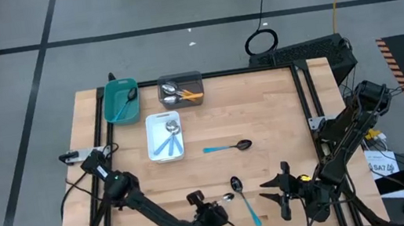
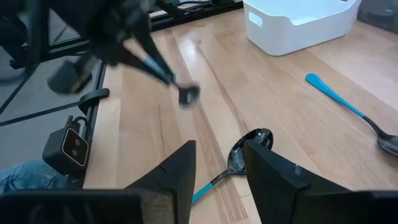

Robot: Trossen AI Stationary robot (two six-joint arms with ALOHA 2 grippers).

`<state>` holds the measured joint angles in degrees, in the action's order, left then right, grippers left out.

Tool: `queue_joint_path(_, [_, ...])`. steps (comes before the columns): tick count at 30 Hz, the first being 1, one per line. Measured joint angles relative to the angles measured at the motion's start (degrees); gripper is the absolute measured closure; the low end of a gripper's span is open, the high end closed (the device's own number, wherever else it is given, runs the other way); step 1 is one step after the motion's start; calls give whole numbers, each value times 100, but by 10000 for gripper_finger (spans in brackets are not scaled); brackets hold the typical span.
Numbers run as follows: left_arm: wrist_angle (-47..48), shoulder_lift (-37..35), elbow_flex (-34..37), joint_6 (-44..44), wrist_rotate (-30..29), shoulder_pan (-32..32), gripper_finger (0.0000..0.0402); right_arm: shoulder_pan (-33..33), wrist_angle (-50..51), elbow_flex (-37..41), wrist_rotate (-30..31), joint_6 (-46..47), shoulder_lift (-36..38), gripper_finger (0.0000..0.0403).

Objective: Sort silverware by color (type)
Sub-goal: Put the light blue spoon into the white bin

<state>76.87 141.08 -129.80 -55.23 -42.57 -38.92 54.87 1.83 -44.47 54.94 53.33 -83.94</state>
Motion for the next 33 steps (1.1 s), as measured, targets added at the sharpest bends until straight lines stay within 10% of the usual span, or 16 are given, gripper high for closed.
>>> queue_joint_path(13, [496, -536, -518, 516, -1205, -212, 391, -13, -106, 0, 80, 34, -225, 273])
queue_joint_path(26, [-1381, -1295, -518, 2740, -1991, -286, 391, -11, -2494, 0, 772, -1875, -580, 273])
queue_joint_path(33, [-880, -1294, -211, 1704, -2665, -637, 392, -11, -3459, -2, 772, -2794, -854, 273])
